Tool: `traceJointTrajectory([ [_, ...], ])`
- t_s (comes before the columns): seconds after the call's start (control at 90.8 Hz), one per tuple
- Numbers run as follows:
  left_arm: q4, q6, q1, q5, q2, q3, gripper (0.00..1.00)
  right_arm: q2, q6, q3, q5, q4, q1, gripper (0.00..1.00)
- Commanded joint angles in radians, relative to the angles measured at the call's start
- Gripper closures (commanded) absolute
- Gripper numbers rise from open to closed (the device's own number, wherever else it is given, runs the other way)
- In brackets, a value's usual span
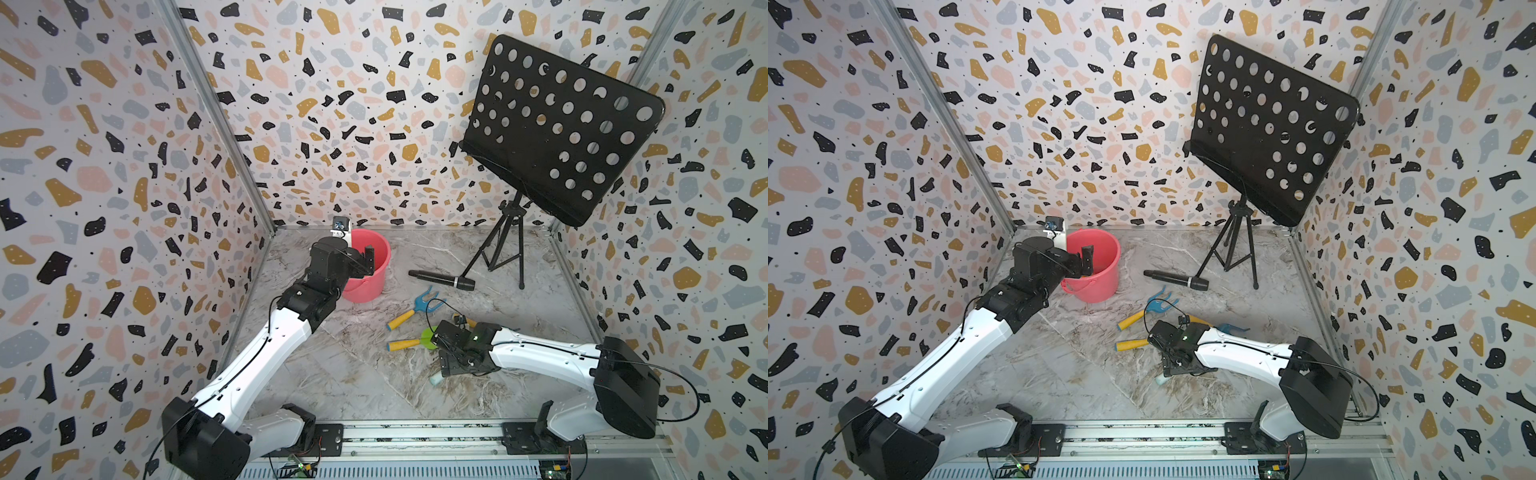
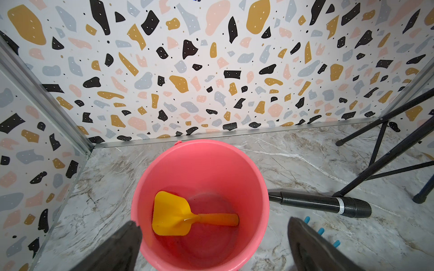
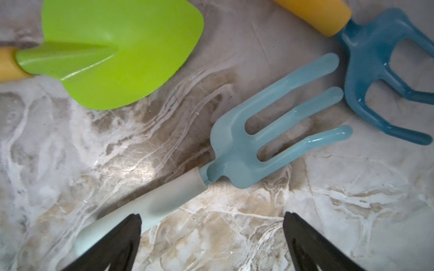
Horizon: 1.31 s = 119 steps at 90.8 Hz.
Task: Organize the gardening tools
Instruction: Pick up the gardening tool from the center of the board.
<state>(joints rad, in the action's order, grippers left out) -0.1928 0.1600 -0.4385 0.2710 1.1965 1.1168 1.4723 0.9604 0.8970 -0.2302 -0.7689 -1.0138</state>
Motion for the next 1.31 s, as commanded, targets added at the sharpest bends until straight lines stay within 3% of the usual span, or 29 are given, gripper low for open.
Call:
traceJointTrajectory([
  [0.0,0.012,0.010,0.005,-0.007,-0.030,-0.016,0.00,0.037,0.049,0.047,0.011,0.004,-0.002,0.00],
  [0.286,0.020,0.021,0.005,-0.003,-0.046,-0.040,0.01,0.128,0.037,0.045,0.080,0.022,-0.003,0.00],
  [0.529,0.044,0.043,0.004,-0.015,-0.032,-0.061,0.00,0.036,0.013,-0.076,0.087,-0.033,-0.001,0.09],
  [0.705,0.057,0.057,0.004,-0.018,-0.034,-0.071,0.01,-0.008,-0.008,-0.126,0.100,-0.038,0.008,0.28],
  [0.826,0.067,0.069,0.004,-0.025,-0.035,-0.076,0.01,-0.024,-0.023,-0.155,0.129,0.004,0.024,0.47],
  [1.057,0.076,0.078,0.004,-0.026,-0.034,-0.083,0.01,-0.051,-0.036,-0.212,0.187,0.092,0.047,0.74],
  [1.299,0.056,0.101,0.006,-0.036,-0.030,-0.070,0.01,-0.110,-0.071,-0.239,0.170,0.129,0.049,0.92],
])
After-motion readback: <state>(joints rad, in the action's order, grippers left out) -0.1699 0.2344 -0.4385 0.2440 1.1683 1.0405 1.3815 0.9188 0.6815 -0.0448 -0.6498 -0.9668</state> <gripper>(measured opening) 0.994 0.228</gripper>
